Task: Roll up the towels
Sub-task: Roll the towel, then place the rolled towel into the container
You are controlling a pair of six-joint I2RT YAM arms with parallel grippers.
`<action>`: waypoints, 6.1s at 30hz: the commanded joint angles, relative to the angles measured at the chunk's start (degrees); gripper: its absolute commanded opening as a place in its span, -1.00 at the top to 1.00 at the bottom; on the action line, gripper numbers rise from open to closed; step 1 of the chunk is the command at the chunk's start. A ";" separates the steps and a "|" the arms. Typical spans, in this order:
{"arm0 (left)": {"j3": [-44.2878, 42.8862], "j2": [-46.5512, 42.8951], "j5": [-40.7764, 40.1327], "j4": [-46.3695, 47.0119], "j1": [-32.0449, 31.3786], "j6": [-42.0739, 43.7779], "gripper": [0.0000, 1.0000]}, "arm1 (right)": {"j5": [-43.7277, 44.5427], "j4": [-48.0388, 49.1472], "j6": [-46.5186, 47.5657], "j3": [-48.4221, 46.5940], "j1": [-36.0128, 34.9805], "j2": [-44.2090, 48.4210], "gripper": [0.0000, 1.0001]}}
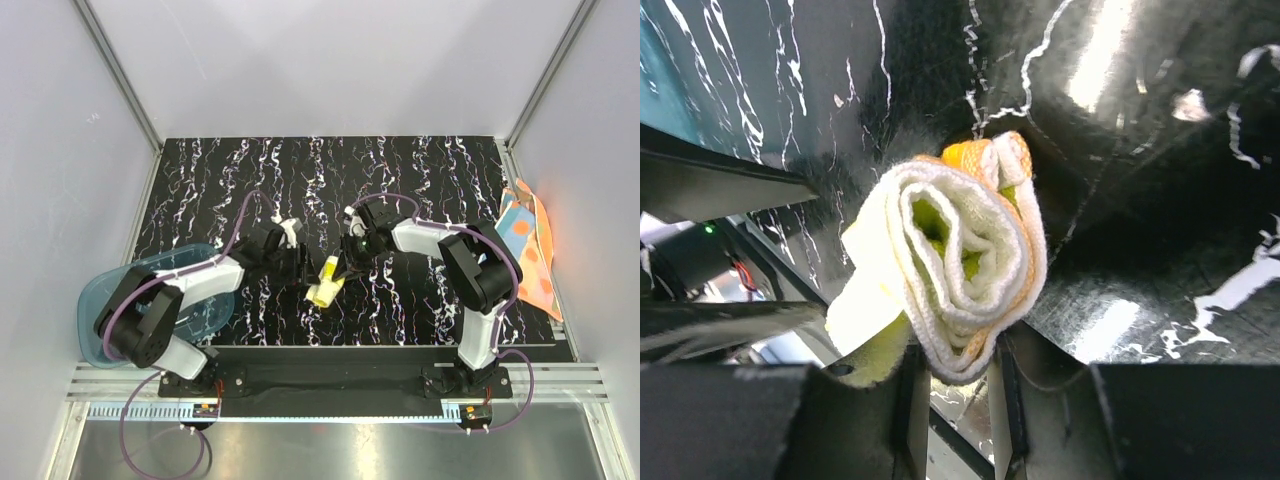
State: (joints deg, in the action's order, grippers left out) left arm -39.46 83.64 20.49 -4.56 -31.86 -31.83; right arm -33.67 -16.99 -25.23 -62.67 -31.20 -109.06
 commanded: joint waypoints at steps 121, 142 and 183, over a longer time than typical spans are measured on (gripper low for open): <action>1.49 5.67 2.98 -0.36 17.88 1.86 0.07 | 2.03 -8.23 0.45 -2.98 -0.44 14.31 -0.99; -9.49 -6.28 -3.00 -19.68 17.71 1.78 -0.40 | 1.86 -6.39 -1.57 -5.70 -2.37 10.09 -0.99; -15.12 -26.33 0.43 -38.77 28.16 13.03 -0.54 | -3.51 -7.27 -10.89 -48.24 -17.75 -26.21 0.49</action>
State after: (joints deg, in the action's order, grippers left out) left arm -52.07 58.74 19.44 -43.33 -4.16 -19.68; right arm -34.70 -24.08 -34.81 -106.76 -47.62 -134.54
